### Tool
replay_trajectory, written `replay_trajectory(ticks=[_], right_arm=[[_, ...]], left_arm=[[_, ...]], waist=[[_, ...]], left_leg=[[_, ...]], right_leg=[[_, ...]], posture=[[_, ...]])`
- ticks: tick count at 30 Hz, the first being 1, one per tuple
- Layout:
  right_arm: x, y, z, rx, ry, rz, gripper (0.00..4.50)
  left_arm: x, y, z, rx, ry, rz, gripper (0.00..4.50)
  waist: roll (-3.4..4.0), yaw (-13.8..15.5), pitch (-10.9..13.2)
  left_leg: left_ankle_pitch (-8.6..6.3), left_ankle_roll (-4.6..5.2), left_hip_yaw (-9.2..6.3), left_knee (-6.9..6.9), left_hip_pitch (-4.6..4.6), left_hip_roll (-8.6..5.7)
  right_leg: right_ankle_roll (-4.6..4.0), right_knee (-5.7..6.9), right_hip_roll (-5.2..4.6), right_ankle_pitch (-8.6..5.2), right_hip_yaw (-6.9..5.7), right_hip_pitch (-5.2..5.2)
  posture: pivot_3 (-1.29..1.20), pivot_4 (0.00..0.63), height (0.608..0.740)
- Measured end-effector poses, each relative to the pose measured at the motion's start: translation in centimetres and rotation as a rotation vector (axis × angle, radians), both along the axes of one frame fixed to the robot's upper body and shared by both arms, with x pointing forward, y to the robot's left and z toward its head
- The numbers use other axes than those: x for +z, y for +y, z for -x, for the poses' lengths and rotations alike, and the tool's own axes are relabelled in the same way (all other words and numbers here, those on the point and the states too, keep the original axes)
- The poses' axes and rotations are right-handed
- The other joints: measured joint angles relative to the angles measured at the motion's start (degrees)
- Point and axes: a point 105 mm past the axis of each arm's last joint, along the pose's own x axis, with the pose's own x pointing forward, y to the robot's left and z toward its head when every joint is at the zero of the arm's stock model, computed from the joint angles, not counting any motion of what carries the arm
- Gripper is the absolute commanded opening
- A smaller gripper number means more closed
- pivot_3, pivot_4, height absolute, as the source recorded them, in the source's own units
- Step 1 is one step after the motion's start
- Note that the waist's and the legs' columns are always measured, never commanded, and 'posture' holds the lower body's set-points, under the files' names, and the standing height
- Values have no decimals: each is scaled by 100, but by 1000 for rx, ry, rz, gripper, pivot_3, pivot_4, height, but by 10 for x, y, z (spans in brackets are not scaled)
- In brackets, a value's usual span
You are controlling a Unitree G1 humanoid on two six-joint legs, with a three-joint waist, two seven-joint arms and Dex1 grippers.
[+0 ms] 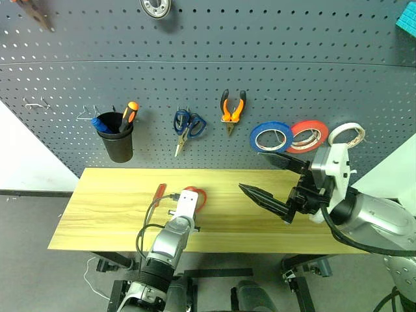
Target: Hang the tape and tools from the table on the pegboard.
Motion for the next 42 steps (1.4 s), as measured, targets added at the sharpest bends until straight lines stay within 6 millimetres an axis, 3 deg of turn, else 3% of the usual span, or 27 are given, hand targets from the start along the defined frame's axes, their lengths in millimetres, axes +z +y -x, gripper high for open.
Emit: replay_trajectory(ticks=[15,21,26,32,42], right_arm=[[0,-39,12,-15,31,66,4500],[-5,-60,23,-58,76,34,4500],[2,-76,32,-110,50,16,4500],[6,-112,33,-232,37,-2,4500],[9,-125,30,-275,-4,7,4500]], left_arm=[[37,-18,-12,-167,-218,-32,1098],[49,-24,-2,-286,-333,-76,1098],[69,-32,0,-375,-445,-86,1098],[82,-32,-2,-451,-549,-134,1098],[122,-39,1,-550,-784,-165,1098]], waist=[[4,-7,-4],[14,-2,-15],[34,-7,-51],[57,-11,-132],[89,-8,-254]], left_leg=[[-1,4,0,21,4,0],[-1,5,0,25,4,0],[-1,6,0,34,16,0],[0,5,1,37,23,0],[2,3,3,45,32,0]], right_leg=[[3,11,4,2,-1,12],[4,12,4,2,-1,15],[10,28,6,5,0,23],[10,34,7,6,4,26],[10,55,10,6,9,28]], posture=[[-184,58,680],[-192,46,680],[-198,30,680],[-202,13,680],[-190,0,680]])
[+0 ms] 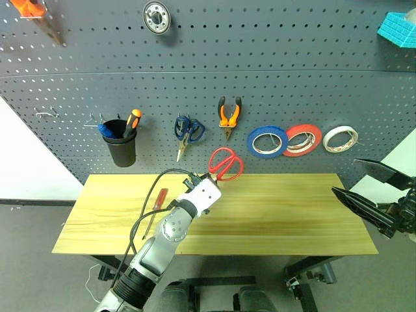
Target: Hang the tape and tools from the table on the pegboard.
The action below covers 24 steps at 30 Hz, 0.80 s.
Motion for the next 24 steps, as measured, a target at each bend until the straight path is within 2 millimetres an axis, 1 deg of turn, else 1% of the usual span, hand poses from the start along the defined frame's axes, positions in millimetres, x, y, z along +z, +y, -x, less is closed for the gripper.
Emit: replay_trajectory(ticks=[2,6,11,15,18,24], right_arm=[[1,-3,-1,-3,-3,-2,4500],[1,-8,-1,-16,-1,-2,4500],[1,-15,-3,-37,-12,8,4500],[3,-17,-5,-40,-23,17,4500],[3,-20,-7,-48,-23,25,4500],[2,-18,-9,-38,-18,44,4500]], left_arm=[[11,2,1,-12,-55,4,1098],[36,13,0,8,-165,34,1098],[52,25,-2,57,-234,61,1098],[57,38,-7,111,-247,83,1098],[56,47,-9,145,-239,89,1098],[52,47,-11,156,-222,105,1098]], waist=[[-4,-1,-6],[0,-2,-10],[-5,-4,-32],[-3,-2,-52],[-3,-3,-63],[-10,0,-87]], left_leg=[[1,-2,2,1,10,0],[3,-4,9,1,38,0],[3,-4,15,2,60,0],[4,-5,15,2,61,0],[4,-5,16,2,61,0],[4,-5,16,3,61,0]], right_leg=[[0,10,0,0,3,5],[-1,23,1,0,14,23],[-1,27,1,0,21,39],[-1,31,3,-1,22,38],[-1,31,2,0,24,38],[-1,32,3,0,24,39]], posture=[[-187,0,680],[-186,0,680],[-181,0,680],[-181,0,680],[-182,0,680],[-181,0,680]])
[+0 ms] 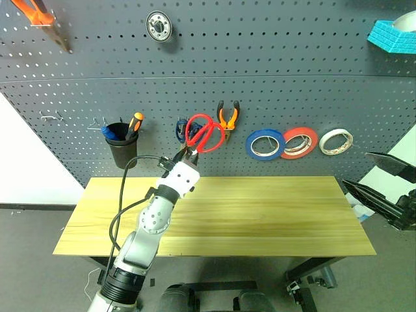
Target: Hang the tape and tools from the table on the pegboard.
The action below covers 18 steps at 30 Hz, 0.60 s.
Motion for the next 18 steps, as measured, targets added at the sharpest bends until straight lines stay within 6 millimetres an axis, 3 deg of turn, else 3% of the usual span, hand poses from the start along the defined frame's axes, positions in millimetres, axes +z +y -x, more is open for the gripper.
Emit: replay_trajectory(ticks=[9,14,18], right_arm=[[-6,0,-2,3,26,7,4500],[-8,-1,-2,-1,31,18,4500],[-9,0,-3,5,36,16,4500]], left_arm=[[-10,15,1,45,25,-22,1098],[-7,32,-1,95,10,-43,1098],[-6,34,-1,105,0,-40,1098]], waist=[[1,-3,-7],[0,-1,-9],[-6,0,-14]], left_leg=[[0,0,1,1,2,0],[0,0,1,2,2,0],[0,0,0,3,2,0]], right_leg=[[0,5,0,0,2,-1],[0,5,0,0,2,-1],[0,6,0,0,2,0]], posture=[[-170,0,680],[-168,0,680],[-172,0,680]])
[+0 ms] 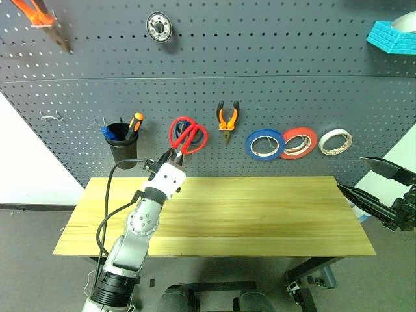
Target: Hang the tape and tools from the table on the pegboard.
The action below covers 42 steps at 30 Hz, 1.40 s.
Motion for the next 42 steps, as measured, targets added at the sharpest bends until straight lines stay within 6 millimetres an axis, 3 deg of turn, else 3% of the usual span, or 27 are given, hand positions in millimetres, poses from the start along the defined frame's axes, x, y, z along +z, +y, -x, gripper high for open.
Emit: replay_trajectory(ticks=[21,29,42], right_arm=[[-5,-1,2,-12,28,-1,4500],[-5,0,3,-7,30,4,4500],[-5,0,2,-14,29,3,4500]], left_arm=[[-18,-4,-19,11,48,9,1098],[-24,6,-25,43,55,-8,1098],[-30,7,-55,86,50,-11,1098]], waist=[[-15,-7,-29],[-16,-6,-29],[-30,-20,-24]], left_leg=[[0,0,0,4,1,0],[0,0,0,4,1,0],[0,1,0,6,-1,0]], right_leg=[[0,5,0,0,1,0],[0,6,-1,0,1,0],[0,6,-1,0,1,-3]], posture=[[-188,12,680],[-185,19,680],[-201,24,680]])
